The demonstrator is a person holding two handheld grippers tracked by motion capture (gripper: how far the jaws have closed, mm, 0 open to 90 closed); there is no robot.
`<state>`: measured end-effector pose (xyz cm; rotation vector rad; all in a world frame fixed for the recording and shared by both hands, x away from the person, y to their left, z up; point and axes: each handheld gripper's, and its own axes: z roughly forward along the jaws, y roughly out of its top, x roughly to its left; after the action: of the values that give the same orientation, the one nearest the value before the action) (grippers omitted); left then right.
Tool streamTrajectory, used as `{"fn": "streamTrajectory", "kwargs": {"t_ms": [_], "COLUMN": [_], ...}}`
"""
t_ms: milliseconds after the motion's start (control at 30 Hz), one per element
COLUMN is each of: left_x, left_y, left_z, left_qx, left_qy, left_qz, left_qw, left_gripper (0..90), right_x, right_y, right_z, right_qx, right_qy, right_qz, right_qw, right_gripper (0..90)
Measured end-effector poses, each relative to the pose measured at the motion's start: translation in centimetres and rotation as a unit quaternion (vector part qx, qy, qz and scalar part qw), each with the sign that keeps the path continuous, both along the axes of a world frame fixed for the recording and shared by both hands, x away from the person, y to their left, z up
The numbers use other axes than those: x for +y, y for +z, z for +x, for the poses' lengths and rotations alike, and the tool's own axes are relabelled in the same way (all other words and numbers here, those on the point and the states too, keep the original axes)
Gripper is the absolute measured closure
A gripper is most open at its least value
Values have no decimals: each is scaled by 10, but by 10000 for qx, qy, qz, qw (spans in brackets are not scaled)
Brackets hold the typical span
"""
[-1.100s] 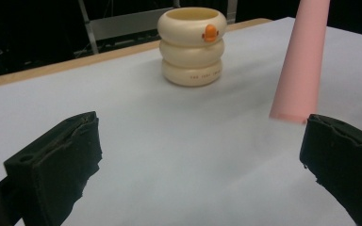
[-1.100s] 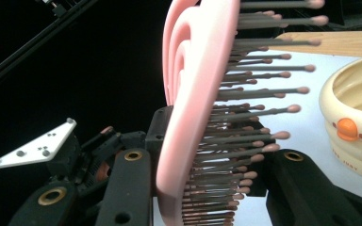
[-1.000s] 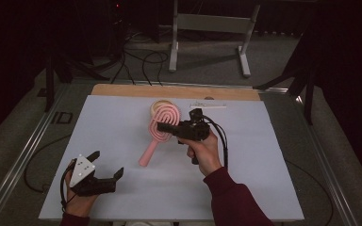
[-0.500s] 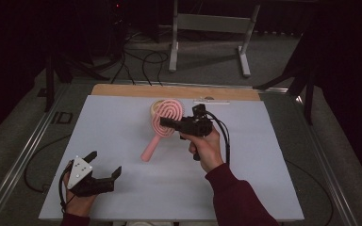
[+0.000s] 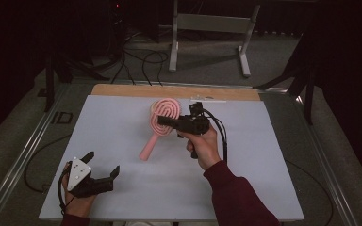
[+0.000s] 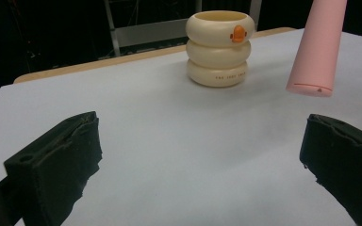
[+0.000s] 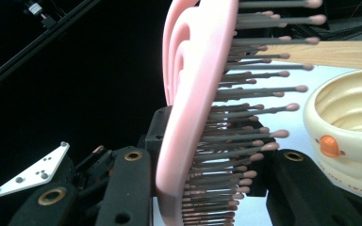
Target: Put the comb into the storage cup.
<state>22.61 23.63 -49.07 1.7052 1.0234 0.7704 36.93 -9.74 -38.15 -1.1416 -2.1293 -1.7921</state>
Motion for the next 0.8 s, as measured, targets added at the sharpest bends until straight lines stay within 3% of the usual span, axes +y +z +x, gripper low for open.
{"fn": "streamTrajectory", "kwargs": {"t_ms": [367,800], "left_x": [-1,0], "left_y": [-1,-1], "left_z": [-1,-1], "left_qx": [43,34], "left_qy": [-20,-20], "left_qz": [31,9], "left_qw": [10000,10000], "left_gripper": [2,2], "right_x": [10,13], "right_y": [3,8], "right_z": [3,10], "right_qx": [-27,-30], "right_qy": [63,-26], "right_qz": [-75,17], "right_qw": [9999,10000], "right_gripper": [639,639]}}
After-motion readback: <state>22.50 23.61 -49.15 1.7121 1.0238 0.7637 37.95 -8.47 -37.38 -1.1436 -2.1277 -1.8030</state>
